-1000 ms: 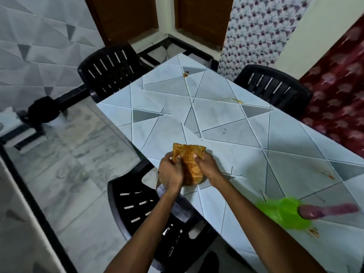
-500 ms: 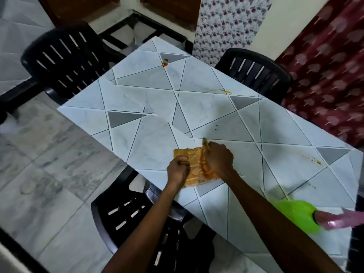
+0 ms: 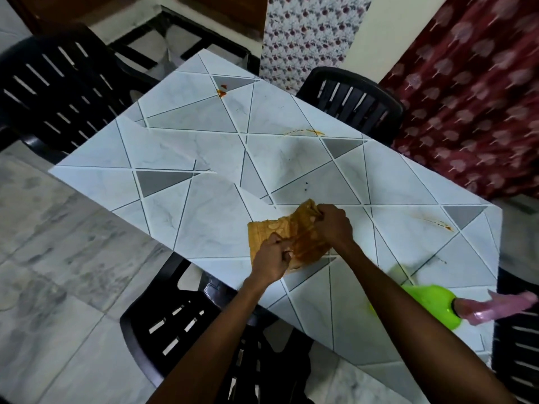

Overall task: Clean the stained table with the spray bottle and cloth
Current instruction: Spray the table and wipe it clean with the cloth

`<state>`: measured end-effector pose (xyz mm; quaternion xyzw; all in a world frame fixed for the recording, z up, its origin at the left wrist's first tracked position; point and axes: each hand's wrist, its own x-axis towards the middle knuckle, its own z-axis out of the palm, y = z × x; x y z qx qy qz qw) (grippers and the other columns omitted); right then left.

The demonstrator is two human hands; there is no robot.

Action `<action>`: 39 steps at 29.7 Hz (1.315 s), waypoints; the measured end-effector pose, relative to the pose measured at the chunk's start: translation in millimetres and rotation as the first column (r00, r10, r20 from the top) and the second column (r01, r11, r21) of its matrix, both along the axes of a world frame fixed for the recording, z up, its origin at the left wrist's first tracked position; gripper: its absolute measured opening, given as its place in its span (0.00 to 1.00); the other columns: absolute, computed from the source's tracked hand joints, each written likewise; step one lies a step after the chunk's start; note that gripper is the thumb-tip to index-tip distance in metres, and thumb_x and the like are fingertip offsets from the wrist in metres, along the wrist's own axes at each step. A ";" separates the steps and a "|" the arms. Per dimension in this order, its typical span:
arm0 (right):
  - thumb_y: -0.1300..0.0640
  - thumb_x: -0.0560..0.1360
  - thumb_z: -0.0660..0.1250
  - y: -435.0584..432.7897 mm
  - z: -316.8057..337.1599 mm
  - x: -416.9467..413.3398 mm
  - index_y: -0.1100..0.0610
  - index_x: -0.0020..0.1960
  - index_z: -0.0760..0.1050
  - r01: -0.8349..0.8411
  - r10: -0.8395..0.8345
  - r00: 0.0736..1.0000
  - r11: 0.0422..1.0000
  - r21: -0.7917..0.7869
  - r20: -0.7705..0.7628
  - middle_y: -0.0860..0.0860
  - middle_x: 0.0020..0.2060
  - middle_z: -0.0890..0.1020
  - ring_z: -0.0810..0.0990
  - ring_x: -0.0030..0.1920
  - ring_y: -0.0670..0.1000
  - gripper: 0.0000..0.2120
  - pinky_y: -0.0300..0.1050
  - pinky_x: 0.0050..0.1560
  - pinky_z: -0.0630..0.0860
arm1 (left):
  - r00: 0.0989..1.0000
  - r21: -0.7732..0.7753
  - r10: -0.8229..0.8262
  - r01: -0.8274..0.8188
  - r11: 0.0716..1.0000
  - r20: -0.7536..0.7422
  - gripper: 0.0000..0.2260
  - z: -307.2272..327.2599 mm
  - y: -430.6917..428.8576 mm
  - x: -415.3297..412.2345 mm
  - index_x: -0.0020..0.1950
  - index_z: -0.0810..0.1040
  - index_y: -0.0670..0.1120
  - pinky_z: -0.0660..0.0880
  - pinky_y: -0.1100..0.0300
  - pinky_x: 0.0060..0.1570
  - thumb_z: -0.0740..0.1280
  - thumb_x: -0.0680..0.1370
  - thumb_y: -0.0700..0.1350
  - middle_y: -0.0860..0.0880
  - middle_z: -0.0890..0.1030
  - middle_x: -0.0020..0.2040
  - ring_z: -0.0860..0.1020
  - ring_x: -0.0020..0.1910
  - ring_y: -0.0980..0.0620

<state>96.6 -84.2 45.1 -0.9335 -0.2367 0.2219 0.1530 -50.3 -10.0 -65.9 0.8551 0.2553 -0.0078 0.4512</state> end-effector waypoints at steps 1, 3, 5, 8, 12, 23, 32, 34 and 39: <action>0.52 0.80 0.66 -2.5 -2.8 2.9 0.59 0.60 0.79 0.001 -0.001 1.000 1.000 -0.016 0.002 0.59 0.57 0.83 0.81 0.57 0.62 0.14 0.47 0.51 0.73 | 0.999 0.107 -0.023 0.028 0.994 -0.047 0.19 -3.7 -3.9 1.3 0.67 0.77 0.54 0.76 0.49 0.56 0.64 0.77 0.47 0.45 0.73 0.59 0.74 0.58 0.43; 0.52 0.80 0.65 -4.9 -7.8 2.9 0.58 0.61 0.80 0.013 -0.013 1.000 0.999 -0.037 0.003 0.59 0.58 0.83 0.81 0.57 0.62 0.14 0.46 0.50 0.72 | 0.992 0.229 -0.009 0.038 0.973 -0.126 0.20 -1.8 -11.7 3.2 0.68 0.75 0.57 0.76 0.47 0.54 0.67 0.76 0.48 0.47 0.71 0.61 0.71 0.59 0.44; 0.51 0.81 0.64 0.6 -4.9 -4.0 0.58 0.59 0.80 -0.002 0.003 1.000 0.999 -0.034 0.015 0.58 0.56 0.83 0.81 0.56 0.62 0.13 0.46 0.49 0.72 | 0.993 0.237 0.058 -0.032 0.971 -0.102 0.23 -0.5 -14.8 4.2 0.67 0.74 0.57 0.76 0.48 0.53 0.71 0.73 0.46 0.48 0.73 0.60 0.72 0.58 0.45; 0.51 0.81 0.64 16.1 -0.7 -19.5 0.58 0.54 0.80 -0.030 0.030 0.999 1.000 -0.006 0.011 0.58 0.52 0.84 0.82 0.53 0.62 0.12 0.47 0.49 0.75 | 0.938 -0.246 0.339 -0.312 0.918 0.073 0.19 3.1 -6.3 1.3 0.60 0.74 0.51 0.78 0.49 0.49 0.67 0.73 0.32 0.46 0.79 0.50 0.78 0.48 0.49; 0.53 0.77 0.66 36.7 -1.1 -62.0 0.53 0.63 0.80 -0.163 0.163 0.986 0.986 0.020 -0.031 0.54 0.59 0.83 0.81 0.59 0.58 0.15 0.48 0.58 0.76 | 0.573 -0.763 0.799 -0.595 0.252 -0.183 0.15 21.6 26.8 -20.6 0.53 0.75 0.43 0.78 0.56 0.40 0.54 0.78 0.28 0.42 0.80 0.42 0.79 0.38 0.48; 0.63 0.77 0.66 10.1 -17.8 -92.9 0.59 0.58 0.82 0.012 0.032 0.970 0.984 0.179 -0.242 0.56 0.57 0.84 0.82 0.58 0.56 0.12 0.42 0.61 0.73 | 0.709 -0.379 0.699 -0.674 0.634 -0.090 0.10 20.8 47.4 -52.6 0.52 0.81 0.47 0.77 0.55 0.49 0.69 0.72 0.39 0.49 0.83 0.46 0.79 0.45 0.50; 0.49 0.71 0.78 -156.7 2.6 -114.5 0.55 0.39 0.71 0.751 -0.638 0.661 0.559 0.352 -0.395 0.50 0.33 0.77 0.77 0.36 0.54 0.17 0.49 0.41 0.72 | 0.951 -0.057 0.170 -0.160 0.985 0.257 0.05 49.9 -60.5 -11.5 0.50 0.82 0.45 0.74 0.65 0.50 0.66 0.79 0.40 0.49 0.84 0.51 0.80 0.49 0.53; 0.46 0.70 0.78 -185.9 7.4 -115.4 0.57 0.43 0.69 0.823 -0.736 0.563 0.459 0.335 -0.375 0.51 0.36 0.75 0.74 0.40 0.56 0.21 0.48 0.40 0.67 | 0.976 -0.020 0.002 0.002 1.000 0.216 0.08 34.7 -88.7 -4.3 0.56 0.81 0.46 0.74 0.60 0.60 0.70 0.78 0.45 0.48 0.82 0.56 0.79 0.57 0.52; 0.45 0.64 0.82 -255.4 21.5 -98.7 0.58 0.54 0.66 0.850 -0.846 0.422 0.245 0.466 -0.326 0.54 0.53 0.74 0.75 0.53 0.56 0.32 0.45 0.50 0.68 | 0.976 0.245 -0.219 0.216 0.945 -0.013 0.33 12.7 -157.5 13.3 0.72 0.73 0.47 0.66 0.51 0.71 0.66 0.71 0.62 0.43 0.73 0.71 0.70 0.71 0.43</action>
